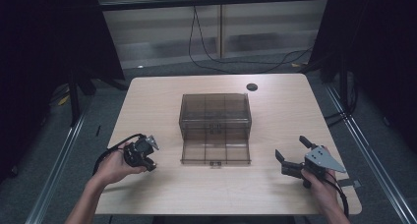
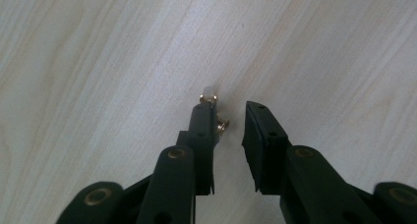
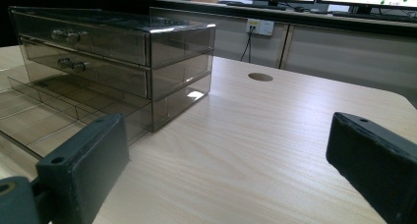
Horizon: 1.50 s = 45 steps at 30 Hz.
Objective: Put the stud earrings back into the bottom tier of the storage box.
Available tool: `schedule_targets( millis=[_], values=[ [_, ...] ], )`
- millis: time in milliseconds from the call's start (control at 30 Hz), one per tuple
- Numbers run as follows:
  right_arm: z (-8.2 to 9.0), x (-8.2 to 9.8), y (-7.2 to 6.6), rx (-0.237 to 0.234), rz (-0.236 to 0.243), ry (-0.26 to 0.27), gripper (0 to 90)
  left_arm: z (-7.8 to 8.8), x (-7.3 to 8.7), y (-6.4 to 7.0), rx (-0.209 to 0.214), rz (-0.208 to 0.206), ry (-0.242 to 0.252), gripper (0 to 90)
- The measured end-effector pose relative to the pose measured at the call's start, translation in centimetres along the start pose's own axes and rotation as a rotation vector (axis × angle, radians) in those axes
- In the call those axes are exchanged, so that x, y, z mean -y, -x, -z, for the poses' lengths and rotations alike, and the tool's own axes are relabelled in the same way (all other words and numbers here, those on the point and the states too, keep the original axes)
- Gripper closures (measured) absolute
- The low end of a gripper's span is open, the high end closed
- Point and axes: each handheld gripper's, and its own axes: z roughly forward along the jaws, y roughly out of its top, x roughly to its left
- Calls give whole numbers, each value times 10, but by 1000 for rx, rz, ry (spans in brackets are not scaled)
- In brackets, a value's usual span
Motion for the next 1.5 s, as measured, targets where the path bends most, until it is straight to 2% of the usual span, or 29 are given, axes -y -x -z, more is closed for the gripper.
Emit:
schedule_targets(
  millis=[233, 467, 500, 533, 667, 833, 900, 1000, 1100, 1233, 1367, 1500],
  values=[
    [0, 0, 0, 4, -5, -1, 18, -4, -3, 1, 12, -28, -29, 735],
    [0, 0, 0, 3, -6, 0, 19, -7, -3, 3, 20, -29, -51, 739],
    [0, 0, 0, 5, -3, -2, 19, -8, -3, 3, 13, -29, -39, 742],
    [0, 0, 1, 5, -2, 0, 19, -7, -3, 2, 14, -38, -45, 742],
    [0, 0, 0, 4, -3, -1, 19, -7, -4, 2, 22, -26, -47, 749],
    [0, 0, 1, 1, -2, -4, 19, -8, -6, -1, 24, -52, -52, 760],
    [0, 0, 1, 2, -4, -1, 19, -8, -6, 0, 21, -35, -55, 769],
    [0, 0, 1, 2, -5, -1, 19, -8, -7, 0, 17, -46, -57, 782],
    [0, 0, 1, 0, -5, -6, 19, -9, -8, 0, 7, -40, -53, 806],
    [0, 0, 1, -1, -4, -3, 19, -8, -12, -1, 8, -52, -85, 836],
    [0, 0, 1, 3, -7, -4, 19, -9, -13, -1, 6, -51, -78, 854],
    [0, 0, 1, 2, -9, -5, 19, -9, -12, -1, 9, -28, -80, 855]
  ],
)
